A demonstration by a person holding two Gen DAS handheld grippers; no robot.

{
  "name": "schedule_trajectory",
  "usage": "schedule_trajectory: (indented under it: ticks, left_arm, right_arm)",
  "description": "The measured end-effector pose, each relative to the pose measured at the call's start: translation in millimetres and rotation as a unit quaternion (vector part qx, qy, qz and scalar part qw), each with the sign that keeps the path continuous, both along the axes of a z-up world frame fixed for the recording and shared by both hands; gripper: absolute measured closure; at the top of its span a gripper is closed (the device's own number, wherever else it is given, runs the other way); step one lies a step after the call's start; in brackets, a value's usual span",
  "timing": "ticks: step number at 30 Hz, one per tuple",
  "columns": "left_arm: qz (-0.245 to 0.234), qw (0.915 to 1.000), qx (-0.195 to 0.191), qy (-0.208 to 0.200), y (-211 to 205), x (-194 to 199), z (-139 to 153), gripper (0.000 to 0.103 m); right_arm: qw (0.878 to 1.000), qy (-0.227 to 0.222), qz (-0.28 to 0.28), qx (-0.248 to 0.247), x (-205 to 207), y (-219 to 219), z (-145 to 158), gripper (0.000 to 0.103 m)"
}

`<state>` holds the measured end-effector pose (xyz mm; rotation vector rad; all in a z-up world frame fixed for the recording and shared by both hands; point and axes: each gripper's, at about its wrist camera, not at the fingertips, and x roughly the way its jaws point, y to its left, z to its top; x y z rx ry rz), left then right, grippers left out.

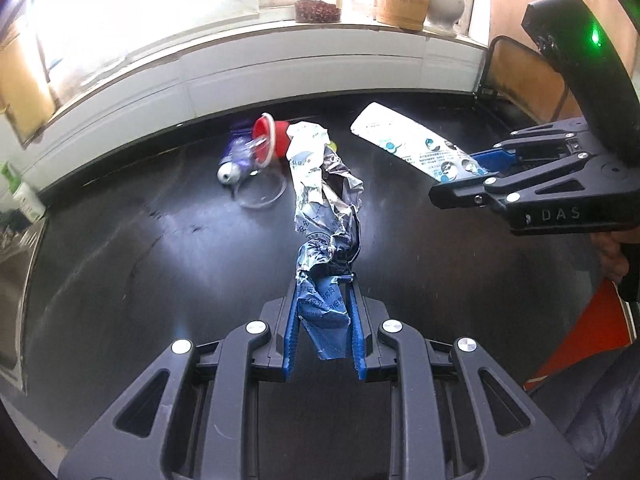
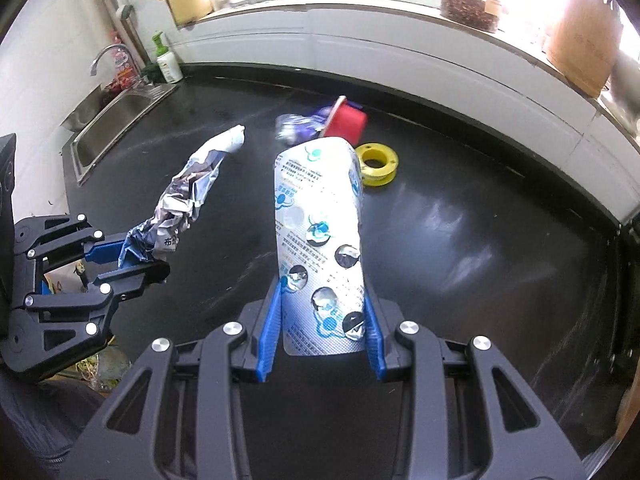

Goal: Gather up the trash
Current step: 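Carry foil and blister pack to the black bin and release both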

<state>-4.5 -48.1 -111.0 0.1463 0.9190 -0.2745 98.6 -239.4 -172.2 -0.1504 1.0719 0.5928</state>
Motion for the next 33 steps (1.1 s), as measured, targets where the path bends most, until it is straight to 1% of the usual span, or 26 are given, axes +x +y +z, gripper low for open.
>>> schedule_trajectory:
  ticks: [3,6,8,11,13,14,17,19,20,22,23,24,25,26,27,28,29,30,31,32,33]
  left_arm:
    - [0.012,0.9999,0.0,-0.007,14.5,-16.2,4.0,0.082]
    - [0.035,0.9992,-0.002,-0.019,34.7,-33.9,12.5,0.082]
    - [0.053,0.9983,-0.003,-0.024,47.9,-43.4,16.6,0.082]
    - [0.093,0.9952,-0.001,-0.031,75.4,-62.1,21.1,0.082]
    - [0.127,0.9912,0.007,-0.035,99.9,-80.4,22.2,0.082]
    - [0.145,0.9886,0.013,-0.037,112.7,-90.1,22.4,0.082]
    - [0.2,0.9789,0.018,-0.039,152.1,-121.7,22.4,0.082]
    - [0.253,0.9667,0.017,-0.033,186.5,-148.1,18.4,0.082]
    - [0.271,0.9619,0.015,-0.031,198.2,-158.4,17.6,0.082]
    - [0.323,0.946,0.016,-0.02,230.7,-189.0,10.5,0.082]
    - [0.34,0.9401,0.017,-0.014,242.0,-198.5,7.3,0.082]
    - [0.366,0.9305,0.016,-0.005,257.7,-214.4,1.0,0.082]
    - [0.387,0.922,0.017,0.004,270.7,-227.9,-5.2,0.082]
    - [0.401,0.9158,0.017,0.01,280.7,-236.9,-9.9,0.082]
    - [0.424,0.9055,0.016,0.02,294.9,-252.0,-17.7,0.082]
    - [0.442,0.8966,0.012,0.028,306.5,-265.4,-24.4,0.082]
    - [0.455,0.89,0.008,0.034,314.9,-275.3,-29.7,0.082]
    - [0.474,0.8796,0.001,0.044,327.6,-290.4,-39.6,0.082]
    - [0.488,0.8711,-0.006,0.051,338.1,-301.9,-48.5,0.082]
    - [0.499,0.8649,-0.012,0.056,346.3,-311.3,-56.0,0.082]
    - [0.509,0.8584,-0.019,0.058,355.3,-322.7,-66.0,0.082]
  right_arm:
    - [1.0,-0.007,-0.003,0.0,-15.1,9.5,7.7,0.066]
    - [1.0,-0.017,0.003,0.001,-23.1,25.6,16.9,0.066]
    - [1.0,-0.024,0.017,0.0,-27.0,46.8,23.5,0.066]
    - [0.998,-0.038,0.045,0.0,-37.8,82.3,33.5,0.066]
    - [0.997,-0.044,0.067,0.004,-45.4,110.7,38.9,0.066]
    - [0.995,-0.044,0.086,0.008,-51.5,132.5,41.4,0.066]
    - [0.99,-0.044,0.135,0.017,-67.9,182.1,43.7,0.066]
    - [0.983,-0.047,0.178,0.02,-85.5,223.2,44.2,0.066]
    - [0.979,-0.047,0.196,0.022,-93.1,240.3,44.2,0.066]
    - [0.97,-0.043,0.239,0.022,-113.6,285.2,42.5,0.066]
    - [0.964,-0.038,0.261,0.027,-124.0,306.6,41.0,0.066]
    - [0.96,-0.033,0.276,0.03,-131.7,321.2,40.6,0.066]
    - [0.953,-0.026,0.301,0.031,-144.2,344.6,37.9,0.066]
    - [0.947,-0.022,0.318,0.032,-154.1,361.8,35.5,0.066]
    - [0.942,-0.018,0.332,0.033,-163.2,376.4,32.4,0.066]
    - [0.933,-0.006,0.359,0.034,-179.2,401.8,26.5,0.066]
    - [0.927,-0.001,0.374,0.034,-191.6,418.3,22.2,0.066]
    - [0.921,0.004,0.387,0.035,-201.7,432.4,18.4,0.066]
    - [0.912,0.017,0.408,0.033,-218.0,456.2,9.2,0.065]
    - [0.907,0.027,0.418,0.033,-226.0,469.1,2.1,0.065]
    - [0.9,0.044,0.433,0.03,-238.5,489.2,-9.5,0.065]
